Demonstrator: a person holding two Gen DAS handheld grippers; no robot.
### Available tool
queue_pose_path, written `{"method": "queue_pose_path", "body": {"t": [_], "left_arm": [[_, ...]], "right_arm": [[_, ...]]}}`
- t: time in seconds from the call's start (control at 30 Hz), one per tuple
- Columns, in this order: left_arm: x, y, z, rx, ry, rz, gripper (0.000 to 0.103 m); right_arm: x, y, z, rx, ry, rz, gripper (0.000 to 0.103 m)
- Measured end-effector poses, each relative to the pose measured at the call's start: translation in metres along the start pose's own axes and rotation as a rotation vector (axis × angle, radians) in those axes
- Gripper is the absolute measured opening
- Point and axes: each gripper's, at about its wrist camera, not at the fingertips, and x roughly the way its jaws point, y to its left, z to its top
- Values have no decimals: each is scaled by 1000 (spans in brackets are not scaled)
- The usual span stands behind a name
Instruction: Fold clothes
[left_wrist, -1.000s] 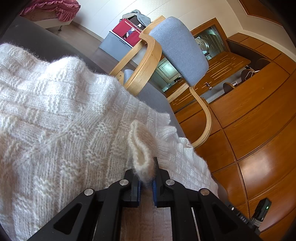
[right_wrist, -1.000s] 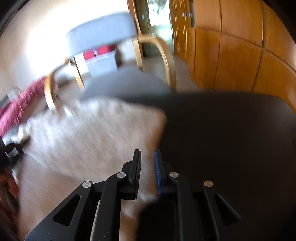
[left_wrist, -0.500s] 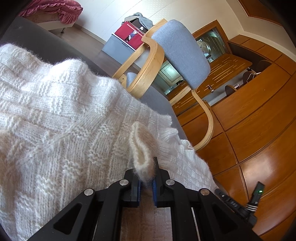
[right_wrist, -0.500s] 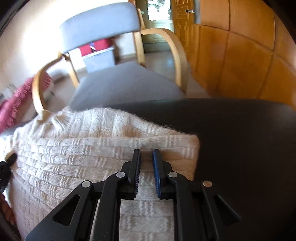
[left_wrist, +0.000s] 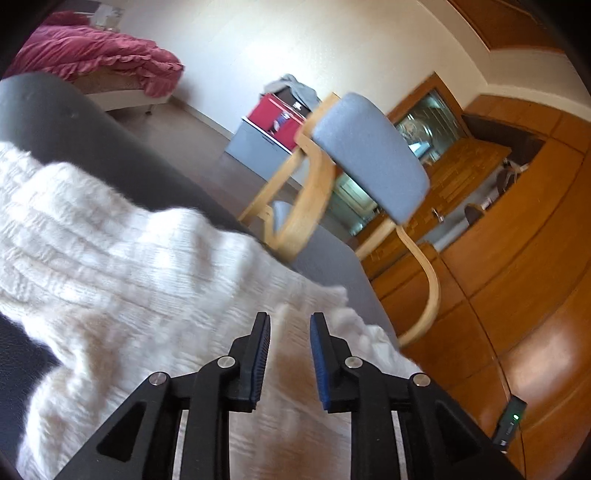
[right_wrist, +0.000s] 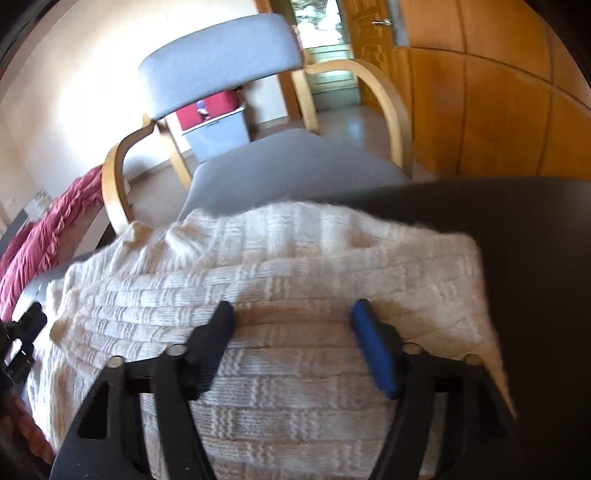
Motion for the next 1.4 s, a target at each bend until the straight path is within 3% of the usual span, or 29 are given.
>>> {"method": "queue_pose_path", "body": {"t": [0.13,0.3,0.43,0.53,0.63,0.73,0.8,0.83,0.9,0.93,1.1,1.27,1.4], "left_arm": [[23,-56,-12,183,104,-12,22],[80,-93,-39,417,219,22,22],[90,-71,-35,311,259,-21,20],[89,-47,-24,223,280,-68,10],[78,-31,-15,180,261,-84,11],[64,-16,-2,141,221,-103,22],[62,-5,1,155,201,-40,21],[62,1,2,147,198,-26,14],[61,18,8,55,205,-74,14],[59,22,11,49,205,-62,14],[25,27,28,175,137,57,20],[-30,87,58,2,48,68,21],[-86,155,80,-170,-102,211,24]], "right_arm": [[8,22,-2,-115,31,-86,94],[4,12,-16,-53,28,-12,95],[7,16,-15,-66,33,-13,99],[6,18,-16,-67,35,-8,101],[6,19,-16,-69,38,-3,102],[6,21,-16,-71,40,3,102],[6,21,-16,-72,41,2,102],[6,21,-16,-72,41,2,102],[6,21,-16,-71,41,3,103],[6,21,-16,-71,41,4,103],[5,20,-16,-64,39,10,103],[6,20,-16,-65,40,10,103],[6,20,-16,-65,40,10,103]]}}
